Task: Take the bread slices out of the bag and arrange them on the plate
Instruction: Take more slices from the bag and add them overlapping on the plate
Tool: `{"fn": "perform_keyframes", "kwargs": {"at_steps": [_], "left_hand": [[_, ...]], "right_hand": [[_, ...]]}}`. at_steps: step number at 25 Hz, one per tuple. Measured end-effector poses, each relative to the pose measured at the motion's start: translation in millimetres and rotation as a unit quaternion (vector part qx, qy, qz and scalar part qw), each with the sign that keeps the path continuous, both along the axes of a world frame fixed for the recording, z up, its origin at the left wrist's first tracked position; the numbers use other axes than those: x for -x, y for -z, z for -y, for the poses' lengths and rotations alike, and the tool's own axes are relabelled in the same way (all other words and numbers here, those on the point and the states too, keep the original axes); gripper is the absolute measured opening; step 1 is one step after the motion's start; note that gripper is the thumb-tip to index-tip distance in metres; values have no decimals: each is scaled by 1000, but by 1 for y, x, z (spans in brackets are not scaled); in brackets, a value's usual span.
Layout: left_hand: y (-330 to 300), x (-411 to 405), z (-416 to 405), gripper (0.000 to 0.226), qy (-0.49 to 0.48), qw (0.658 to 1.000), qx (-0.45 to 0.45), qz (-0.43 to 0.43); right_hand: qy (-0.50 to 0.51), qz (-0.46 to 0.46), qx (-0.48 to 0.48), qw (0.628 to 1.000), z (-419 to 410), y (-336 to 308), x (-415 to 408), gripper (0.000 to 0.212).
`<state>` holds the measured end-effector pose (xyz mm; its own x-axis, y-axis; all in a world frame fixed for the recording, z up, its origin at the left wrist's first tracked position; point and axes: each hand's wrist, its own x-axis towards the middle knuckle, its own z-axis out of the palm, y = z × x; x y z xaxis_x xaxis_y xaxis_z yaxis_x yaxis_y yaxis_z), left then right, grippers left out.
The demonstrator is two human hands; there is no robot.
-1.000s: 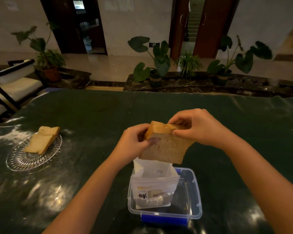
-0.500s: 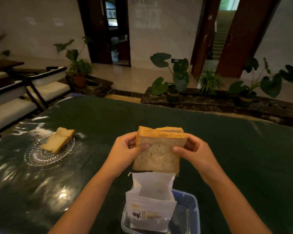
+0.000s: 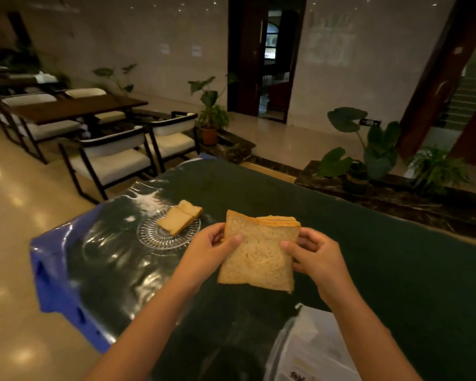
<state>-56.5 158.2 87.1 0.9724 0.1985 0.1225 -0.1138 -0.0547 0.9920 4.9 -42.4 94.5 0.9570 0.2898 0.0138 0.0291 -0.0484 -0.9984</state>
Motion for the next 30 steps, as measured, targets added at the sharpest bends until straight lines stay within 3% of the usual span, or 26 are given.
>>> {"fn": "perform_keyframes", "kwargs": {"at_steps": [13,20,30], "left_hand": [[36,10,-254,34,38,992,-84,-87],[69,-37,-312,48,0,992,-103,-78],[125,-123,-370,45,-26,974,-173,-147]], "right_hand": [[37,-68,9,997,-250,43,13,23],[46,-93,4,995,-302,78,-34,27],[80,-191,2,978,-372,147,-109,24]]}}
